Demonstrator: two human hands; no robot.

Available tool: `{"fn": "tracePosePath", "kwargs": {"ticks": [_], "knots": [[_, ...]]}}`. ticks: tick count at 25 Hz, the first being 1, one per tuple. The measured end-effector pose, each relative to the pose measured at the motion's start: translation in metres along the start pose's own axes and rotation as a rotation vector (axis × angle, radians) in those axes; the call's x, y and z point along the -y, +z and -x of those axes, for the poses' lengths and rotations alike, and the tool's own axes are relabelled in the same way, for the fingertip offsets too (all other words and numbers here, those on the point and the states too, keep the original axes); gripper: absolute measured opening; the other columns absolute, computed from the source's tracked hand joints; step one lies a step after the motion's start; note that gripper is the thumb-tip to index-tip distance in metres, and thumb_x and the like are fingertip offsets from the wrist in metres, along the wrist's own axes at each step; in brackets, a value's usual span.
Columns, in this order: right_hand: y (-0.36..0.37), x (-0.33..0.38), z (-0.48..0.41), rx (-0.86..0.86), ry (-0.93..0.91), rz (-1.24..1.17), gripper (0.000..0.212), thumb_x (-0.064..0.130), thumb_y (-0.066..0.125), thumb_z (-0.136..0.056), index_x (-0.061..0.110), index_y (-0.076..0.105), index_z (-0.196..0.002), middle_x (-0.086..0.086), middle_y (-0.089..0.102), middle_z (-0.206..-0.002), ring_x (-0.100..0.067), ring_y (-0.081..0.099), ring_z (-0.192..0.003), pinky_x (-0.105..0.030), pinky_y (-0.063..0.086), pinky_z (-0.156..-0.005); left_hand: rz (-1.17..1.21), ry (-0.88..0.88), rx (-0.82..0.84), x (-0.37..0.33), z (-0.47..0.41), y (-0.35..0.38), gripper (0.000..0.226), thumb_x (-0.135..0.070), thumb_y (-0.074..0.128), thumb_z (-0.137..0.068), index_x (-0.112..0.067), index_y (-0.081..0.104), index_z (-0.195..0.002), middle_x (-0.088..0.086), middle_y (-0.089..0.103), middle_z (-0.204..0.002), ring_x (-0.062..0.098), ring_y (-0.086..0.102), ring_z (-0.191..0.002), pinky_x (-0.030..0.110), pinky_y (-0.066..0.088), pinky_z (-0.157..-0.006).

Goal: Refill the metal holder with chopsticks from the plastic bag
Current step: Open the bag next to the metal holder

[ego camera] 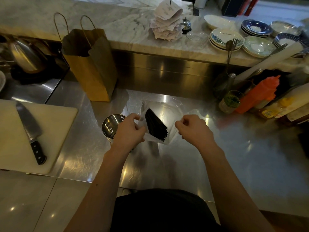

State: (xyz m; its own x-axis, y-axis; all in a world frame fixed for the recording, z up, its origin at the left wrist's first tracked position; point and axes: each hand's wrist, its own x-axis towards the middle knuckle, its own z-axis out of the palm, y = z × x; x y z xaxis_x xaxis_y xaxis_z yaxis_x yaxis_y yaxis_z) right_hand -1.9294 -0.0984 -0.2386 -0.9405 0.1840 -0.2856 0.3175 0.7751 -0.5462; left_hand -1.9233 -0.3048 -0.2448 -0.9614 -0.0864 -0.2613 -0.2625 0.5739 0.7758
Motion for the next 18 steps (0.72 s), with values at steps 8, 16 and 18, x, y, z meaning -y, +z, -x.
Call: {"fn": "tracePosePath", "kwargs": {"ticks": [8, 16, 18], "knots": [[0.006, -0.004, 0.004, -0.098, 0.014, 0.078, 0.02, 0.03, 0.049, -0.09, 0.032, 0.055, -0.11, -0.002, 0.063, -0.103, -0.021, 0.056, -0.083, -0.032, 0.039, -0.07, 0.036, 0.001, 0.018, 0.001, 0.006, 0.001, 0.038, -0.005, 0.06, -0.082, -0.024, 0.057, -0.114, 0.01, 0.067, -0.08, 0.007, 0.064, -0.057, 0.018, 0.047, -0.053], [-0.012, -0.002, 0.003, -0.167, 0.033, -0.006, 0.02, 0.036, 0.046, -0.094, 0.032, 0.057, -0.11, 0.001, 0.062, -0.098, -0.021, 0.056, -0.086, -0.033, 0.037, -0.074, 0.089, 0.015, -0.09, -0.004, 0.005, -0.009, 0.038, 0.004, 0.052, -0.081, -0.018, 0.068, -0.108, 0.012, 0.063, -0.07, 0.003, 0.06, -0.048, 0.012, 0.043, -0.045], [-0.016, -0.009, 0.0, -0.177, 0.072, -0.035, 0.02, 0.037, 0.047, -0.094, 0.032, 0.057, -0.111, 0.002, 0.062, -0.102, -0.021, 0.058, -0.091, -0.033, 0.037, -0.076, 0.104, -0.011, -0.105, -0.003, 0.003, -0.012, 0.036, 0.002, 0.053, -0.083, -0.019, 0.067, -0.109, 0.009, 0.063, -0.07, 0.0, 0.06, -0.047, 0.015, 0.046, -0.05]]}}
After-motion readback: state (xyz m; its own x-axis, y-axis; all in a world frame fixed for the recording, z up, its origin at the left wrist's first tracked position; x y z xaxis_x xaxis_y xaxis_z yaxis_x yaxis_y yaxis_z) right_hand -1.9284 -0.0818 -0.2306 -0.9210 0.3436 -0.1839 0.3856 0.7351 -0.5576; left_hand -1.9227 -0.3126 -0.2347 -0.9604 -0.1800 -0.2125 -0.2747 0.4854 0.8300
